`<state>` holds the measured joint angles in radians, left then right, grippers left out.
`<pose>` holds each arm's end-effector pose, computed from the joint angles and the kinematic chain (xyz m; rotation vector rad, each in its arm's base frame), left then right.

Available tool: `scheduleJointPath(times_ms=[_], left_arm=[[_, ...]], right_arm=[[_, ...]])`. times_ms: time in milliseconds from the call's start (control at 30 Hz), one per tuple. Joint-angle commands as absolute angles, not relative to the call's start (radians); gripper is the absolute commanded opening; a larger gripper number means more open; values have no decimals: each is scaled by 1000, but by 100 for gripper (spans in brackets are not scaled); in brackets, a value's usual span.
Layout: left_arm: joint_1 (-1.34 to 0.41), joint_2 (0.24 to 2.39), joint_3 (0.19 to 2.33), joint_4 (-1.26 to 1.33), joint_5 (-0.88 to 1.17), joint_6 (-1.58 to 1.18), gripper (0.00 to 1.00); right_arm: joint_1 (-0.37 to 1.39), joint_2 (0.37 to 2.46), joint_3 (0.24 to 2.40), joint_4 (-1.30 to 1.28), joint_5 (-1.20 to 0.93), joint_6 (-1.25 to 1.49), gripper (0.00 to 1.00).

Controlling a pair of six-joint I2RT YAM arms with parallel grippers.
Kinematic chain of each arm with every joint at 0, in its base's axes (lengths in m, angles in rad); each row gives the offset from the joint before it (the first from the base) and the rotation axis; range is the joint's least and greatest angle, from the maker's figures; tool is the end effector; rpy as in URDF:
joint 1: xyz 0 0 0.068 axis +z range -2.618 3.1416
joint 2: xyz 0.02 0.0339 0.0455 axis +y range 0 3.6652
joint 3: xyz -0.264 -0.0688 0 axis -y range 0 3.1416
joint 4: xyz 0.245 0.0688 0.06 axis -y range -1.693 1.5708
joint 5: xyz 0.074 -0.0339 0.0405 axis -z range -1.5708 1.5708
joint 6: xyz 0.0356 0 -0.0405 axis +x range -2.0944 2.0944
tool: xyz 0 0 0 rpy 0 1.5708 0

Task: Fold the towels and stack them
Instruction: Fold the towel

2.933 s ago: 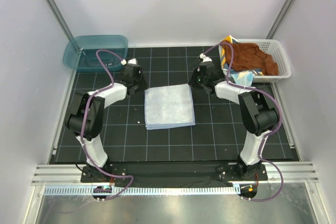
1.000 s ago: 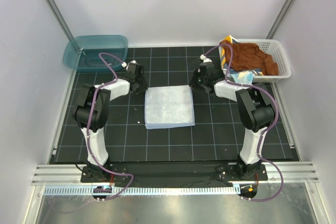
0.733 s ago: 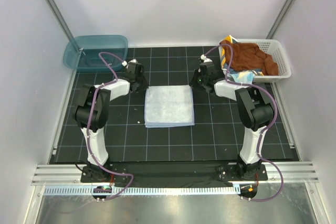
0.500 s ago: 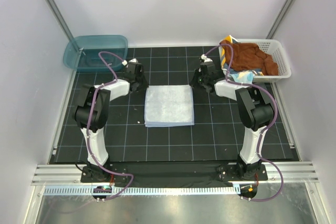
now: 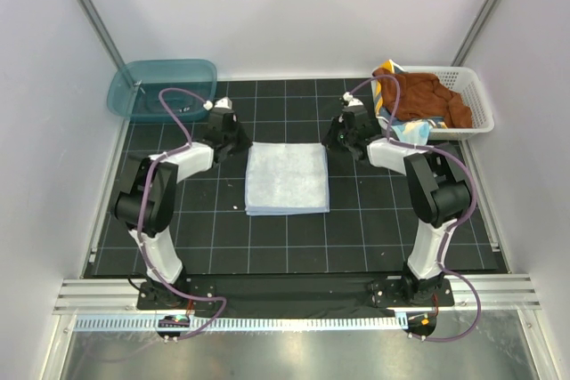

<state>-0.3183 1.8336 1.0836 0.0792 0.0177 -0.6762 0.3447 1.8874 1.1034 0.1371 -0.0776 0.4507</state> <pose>0.3746 -0.1241 0.1772 -0.3999 2.2659 -0.5481 0.3806 0.1396 0.1679 0.0763 2.2650 0.5180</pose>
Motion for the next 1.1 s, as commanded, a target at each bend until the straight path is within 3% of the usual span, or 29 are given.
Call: scheduleJointPath(times_ms=[0,733,1067], left_arm=[[-313,1758,1051,176,44,-655,0],[-322,1526,770,298,84,-701,0],[-385,1367,605,314,32,-706,0]], right_arm=[[341,1798,1078,210,-87,454,11],[342,1523,798,310,-138,518,11],[439,1365,620,327,-68,548,11]])
